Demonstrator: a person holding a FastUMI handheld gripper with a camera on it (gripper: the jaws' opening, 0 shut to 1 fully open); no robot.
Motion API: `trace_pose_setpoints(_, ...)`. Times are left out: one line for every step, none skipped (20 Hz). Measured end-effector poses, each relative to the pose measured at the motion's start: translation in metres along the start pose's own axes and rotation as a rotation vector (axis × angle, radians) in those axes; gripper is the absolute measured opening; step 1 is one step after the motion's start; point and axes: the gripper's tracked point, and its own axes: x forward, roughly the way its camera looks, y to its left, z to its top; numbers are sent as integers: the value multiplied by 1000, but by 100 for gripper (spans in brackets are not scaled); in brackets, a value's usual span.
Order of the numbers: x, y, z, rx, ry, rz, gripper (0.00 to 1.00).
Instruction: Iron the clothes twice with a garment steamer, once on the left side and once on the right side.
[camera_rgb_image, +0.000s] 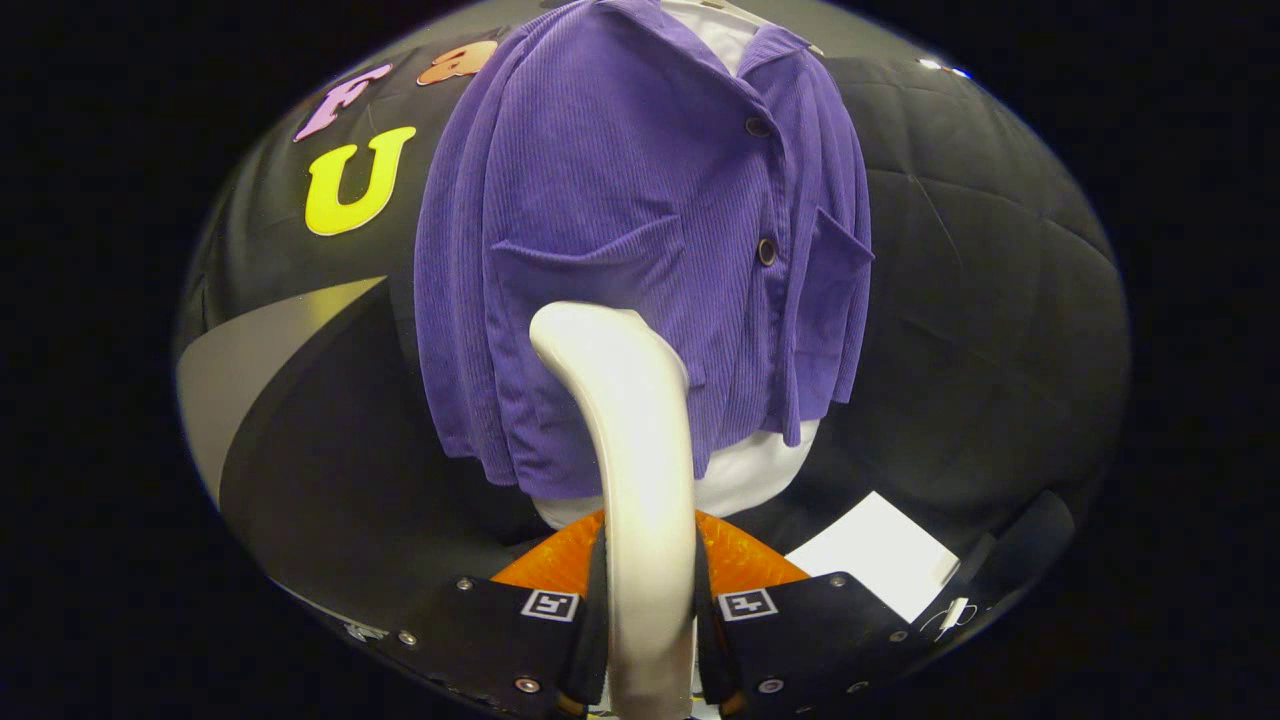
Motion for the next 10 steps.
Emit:
trace_pose_setpoints(-4, -2, -5, 6, 9, 6, 36)
trace_pose_setpoints(-8, -4, -10, 15, 18, 12, 36)
trace_pose_setpoints(-12, -7, -12, 22, 23, 17, 36)
trace_pose_setpoints(-16, -11, -13, 24, 25, 20, 36)
trace_pose_setpoints(-21, -16, -13, 26, 27, 20, 36)
trace_pose_setpoints(-25, -22, -13, 27, 29, 18, 36)
trace_pose_setpoints(-31, -28, -10, 31, 25, 15, 36)
trace_pose_setpoints(-36, -36, -6, 38, 14, 10, 36)
trace_pose_setpoints(-42, -43, 1, 53, -3, 8, 36)
trace_pose_setpoints(-46, -49, 8, 63, -31, 10, 36)
